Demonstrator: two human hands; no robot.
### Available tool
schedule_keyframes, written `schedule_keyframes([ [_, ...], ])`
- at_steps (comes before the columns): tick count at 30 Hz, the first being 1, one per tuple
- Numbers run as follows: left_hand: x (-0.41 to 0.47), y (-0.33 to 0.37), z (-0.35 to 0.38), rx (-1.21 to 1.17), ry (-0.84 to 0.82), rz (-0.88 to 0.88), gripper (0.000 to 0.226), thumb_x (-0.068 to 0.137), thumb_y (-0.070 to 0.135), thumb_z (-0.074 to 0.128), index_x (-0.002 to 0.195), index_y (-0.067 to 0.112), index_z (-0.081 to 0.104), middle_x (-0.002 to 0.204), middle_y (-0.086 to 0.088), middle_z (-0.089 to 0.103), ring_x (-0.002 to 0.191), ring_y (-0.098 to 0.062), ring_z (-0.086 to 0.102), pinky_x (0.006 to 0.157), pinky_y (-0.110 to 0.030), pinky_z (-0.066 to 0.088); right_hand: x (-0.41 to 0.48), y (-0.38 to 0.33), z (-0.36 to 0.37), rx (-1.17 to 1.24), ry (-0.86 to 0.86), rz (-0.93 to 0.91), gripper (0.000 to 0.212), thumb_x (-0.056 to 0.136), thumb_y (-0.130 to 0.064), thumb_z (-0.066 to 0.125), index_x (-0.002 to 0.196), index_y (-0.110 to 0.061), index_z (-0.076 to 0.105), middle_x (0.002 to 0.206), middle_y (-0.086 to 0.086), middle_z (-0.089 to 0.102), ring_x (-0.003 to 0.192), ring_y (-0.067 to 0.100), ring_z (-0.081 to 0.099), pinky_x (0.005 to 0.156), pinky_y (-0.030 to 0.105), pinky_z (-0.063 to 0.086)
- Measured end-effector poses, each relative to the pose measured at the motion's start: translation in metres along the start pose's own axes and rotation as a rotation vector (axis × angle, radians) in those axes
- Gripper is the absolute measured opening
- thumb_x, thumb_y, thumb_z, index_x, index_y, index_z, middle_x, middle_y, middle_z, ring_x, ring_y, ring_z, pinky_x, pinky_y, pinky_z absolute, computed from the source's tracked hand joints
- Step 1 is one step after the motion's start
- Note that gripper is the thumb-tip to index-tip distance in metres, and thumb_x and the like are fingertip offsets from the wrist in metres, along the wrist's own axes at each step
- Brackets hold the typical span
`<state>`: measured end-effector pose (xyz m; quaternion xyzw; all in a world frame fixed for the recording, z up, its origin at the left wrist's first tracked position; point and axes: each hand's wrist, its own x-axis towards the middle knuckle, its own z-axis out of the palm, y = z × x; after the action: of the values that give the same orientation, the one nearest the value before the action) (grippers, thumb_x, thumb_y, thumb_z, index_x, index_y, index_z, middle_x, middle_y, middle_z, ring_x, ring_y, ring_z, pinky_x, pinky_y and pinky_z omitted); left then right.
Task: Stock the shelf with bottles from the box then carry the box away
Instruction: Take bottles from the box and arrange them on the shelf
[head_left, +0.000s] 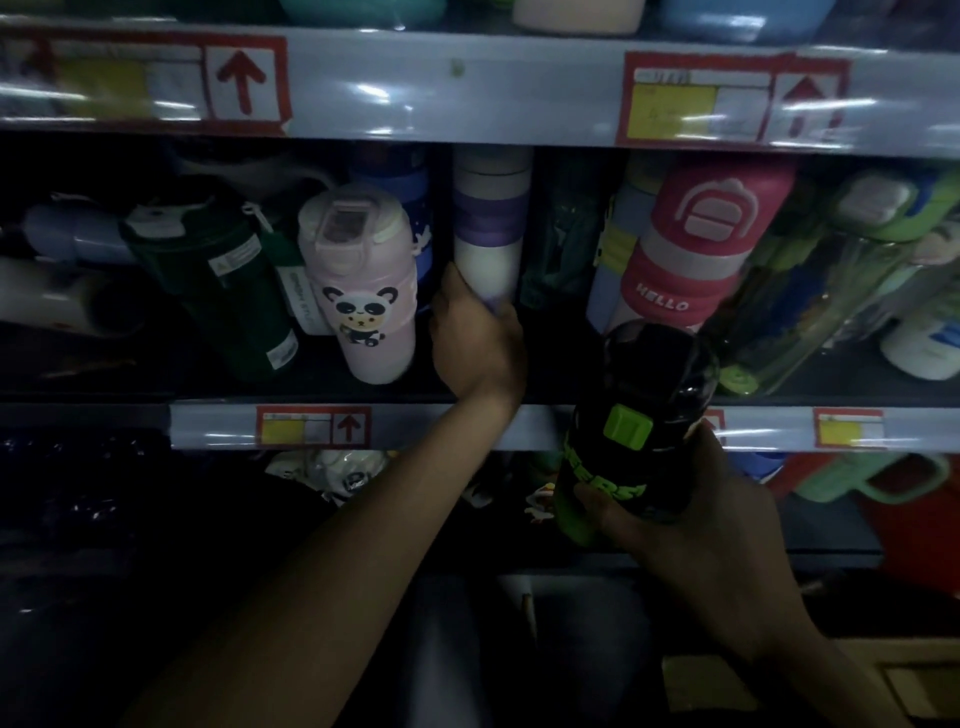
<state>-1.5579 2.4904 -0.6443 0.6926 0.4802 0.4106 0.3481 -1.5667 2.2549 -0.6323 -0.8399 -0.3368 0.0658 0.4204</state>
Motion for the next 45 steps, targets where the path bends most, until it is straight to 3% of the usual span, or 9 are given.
schedule_keyframes([
  [6,-0.001,0.002,-0.001,-0.010,0.037,-0.009,0.058,0.092,0.026,0.067,0.145,0.018,0.045,0.139,-0.007,0.058,0.126,-0.032,0.055,0.096,-0.045,0.048,-0.001,0.004,-0.003,0.048,0.036,0.019,0.061,0.058,-0.058,0.086,0.108,-0.040,0.057,0.092,-0.043,0.066,0.086,-0.017,0.065,0.071,0.014,0.050],
  [10,-0.003,0.003,0.000,-0.009,0.048,-0.011,0.057,0.090,0.027,0.069,0.142,0.018,0.046,0.137,-0.008,0.059,0.124,-0.032,0.056,0.095,-0.045,0.049,0.000,0.007,-0.002,0.046,0.048,0.040,0.063,0.057,-0.058,0.087,0.109,-0.036,0.060,0.090,-0.029,0.071,0.086,-0.014,0.067,0.076,0.028,0.058],
  [17,-0.007,0.009,-0.005,0.006,0.043,-0.020,0.058,0.090,0.026,0.069,0.143,0.017,0.046,0.137,-0.008,0.058,0.124,-0.032,0.056,0.093,-0.045,0.048,0.002,0.002,0.002,0.017,0.042,0.015,0.058,0.060,-0.054,0.088,0.105,-0.033,0.059,0.087,-0.033,0.067,0.085,-0.021,0.062,0.066,0.001,0.046],
  [23,-0.010,0.011,-0.019,-0.055,-0.098,-0.023,0.067,0.081,0.029,0.067,0.144,0.019,0.045,0.131,-0.008,0.062,0.118,-0.031,0.061,0.093,-0.048,0.053,0.005,-0.008,0.005,0.071,0.021,-0.021,0.058,0.062,-0.051,0.090,0.109,-0.034,0.060,0.095,-0.025,0.073,0.088,-0.012,0.067,0.075,0.015,0.055],
  [26,-0.015,0.009,-0.027,-0.104,-0.185,-0.010,0.059,0.072,0.038,0.058,0.129,0.022,0.054,0.119,-0.003,0.067,0.106,-0.025,0.066,0.090,-0.046,0.056,0.005,-0.014,0.006,0.076,0.044,-0.049,0.055,0.061,-0.048,0.092,0.105,-0.034,0.063,0.092,-0.035,0.071,0.086,-0.019,0.064,0.070,0.003,0.048],
  [29,-0.019,0.005,-0.039,-0.171,-0.266,-0.048,0.048,0.071,0.041,0.059,0.116,0.024,0.059,0.110,0.002,0.072,0.099,-0.019,0.068,0.089,-0.041,0.056,0.004,-0.019,0.008,0.081,0.054,-0.074,0.055,0.061,-0.047,0.092,0.107,-0.032,0.065,0.088,-0.036,0.069,0.086,-0.022,0.062,0.068,-0.002,0.043],
  [34,-0.023,-0.001,-0.066,-0.310,-0.312,-0.117,0.030,0.091,0.011,0.072,0.117,0.017,0.057,0.094,0.011,0.062,0.087,-0.005,0.059,0.080,-0.021,0.044,0.003,-0.025,0.010,0.080,0.074,-0.104,0.054,0.061,-0.047,0.091,0.105,-0.032,0.064,0.087,-0.035,0.066,0.087,-0.025,0.059,0.068,-0.002,0.042],
  [39,-0.034,-0.001,-0.090,-0.379,-0.392,-0.055,0.018,0.094,0.007,0.066,0.109,0.016,0.064,0.099,0.010,0.067,0.089,0.004,0.063,0.077,-0.005,0.046,0.005,-0.031,0.011,0.078,0.098,-0.105,0.053,0.063,-0.049,0.090,0.104,-0.041,0.059,0.087,-0.040,0.063,0.085,-0.025,0.059,0.068,0.000,0.044],
  [45,-0.044,0.002,-0.113,-0.353,-0.490,0.033,0.024,0.096,-0.001,0.055,0.106,0.014,0.071,0.097,0.007,0.072,0.079,0.014,0.062,0.075,-0.005,0.047,0.009,-0.044,0.016,0.138,0.151,-0.117,0.055,0.065,-0.048,0.090,0.112,-0.033,0.064,0.099,-0.026,0.073,0.090,-0.010,0.067,0.077,0.024,0.058],
])
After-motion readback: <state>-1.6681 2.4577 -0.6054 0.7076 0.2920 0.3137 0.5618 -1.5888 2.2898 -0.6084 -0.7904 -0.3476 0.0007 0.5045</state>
